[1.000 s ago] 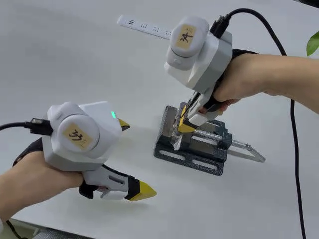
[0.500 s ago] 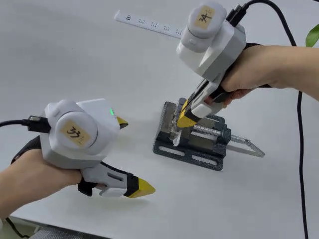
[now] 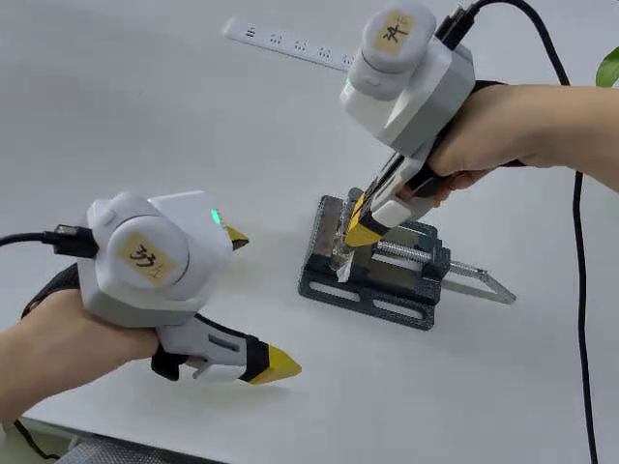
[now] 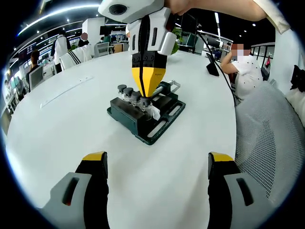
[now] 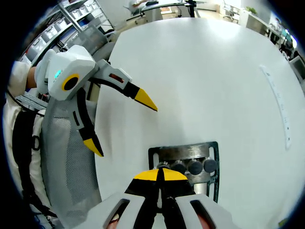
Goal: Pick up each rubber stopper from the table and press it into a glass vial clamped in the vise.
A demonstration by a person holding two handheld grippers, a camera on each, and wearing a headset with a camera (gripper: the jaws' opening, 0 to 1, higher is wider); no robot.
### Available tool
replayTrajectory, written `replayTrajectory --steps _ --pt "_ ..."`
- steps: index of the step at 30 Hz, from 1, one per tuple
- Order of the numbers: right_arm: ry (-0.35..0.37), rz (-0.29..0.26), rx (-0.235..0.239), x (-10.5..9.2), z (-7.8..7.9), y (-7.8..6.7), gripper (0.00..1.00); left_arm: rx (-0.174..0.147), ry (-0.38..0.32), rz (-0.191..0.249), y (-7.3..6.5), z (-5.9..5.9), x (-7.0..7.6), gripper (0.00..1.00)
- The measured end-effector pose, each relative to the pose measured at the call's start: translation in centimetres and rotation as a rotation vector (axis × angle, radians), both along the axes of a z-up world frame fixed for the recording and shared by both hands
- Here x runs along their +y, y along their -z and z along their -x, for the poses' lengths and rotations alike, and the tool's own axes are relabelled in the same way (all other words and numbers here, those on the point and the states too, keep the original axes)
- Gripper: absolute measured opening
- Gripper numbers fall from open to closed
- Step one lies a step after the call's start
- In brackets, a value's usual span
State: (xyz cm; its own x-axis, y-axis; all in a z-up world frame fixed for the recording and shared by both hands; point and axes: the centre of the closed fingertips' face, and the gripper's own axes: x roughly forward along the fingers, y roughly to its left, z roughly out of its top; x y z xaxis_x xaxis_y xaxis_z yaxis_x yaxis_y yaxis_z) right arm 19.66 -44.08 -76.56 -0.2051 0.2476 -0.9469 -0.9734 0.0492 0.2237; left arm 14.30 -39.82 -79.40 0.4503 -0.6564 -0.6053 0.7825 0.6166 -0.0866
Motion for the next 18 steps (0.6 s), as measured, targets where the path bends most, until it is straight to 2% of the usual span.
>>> replayTrajectory --steps 6,18 --pt "-0.001 0.0 0.006 -0.15 0.1 -0.05 0.0 -0.001 0.001 0.0 -0.07 -0.05 -0.05 0.86" --pt "0.006 -0.011 0.067 -0.29 0.09 -0.12 0.0 -0.002 0.005 -0.002 -0.03 -0.04 -0.14 0.86"
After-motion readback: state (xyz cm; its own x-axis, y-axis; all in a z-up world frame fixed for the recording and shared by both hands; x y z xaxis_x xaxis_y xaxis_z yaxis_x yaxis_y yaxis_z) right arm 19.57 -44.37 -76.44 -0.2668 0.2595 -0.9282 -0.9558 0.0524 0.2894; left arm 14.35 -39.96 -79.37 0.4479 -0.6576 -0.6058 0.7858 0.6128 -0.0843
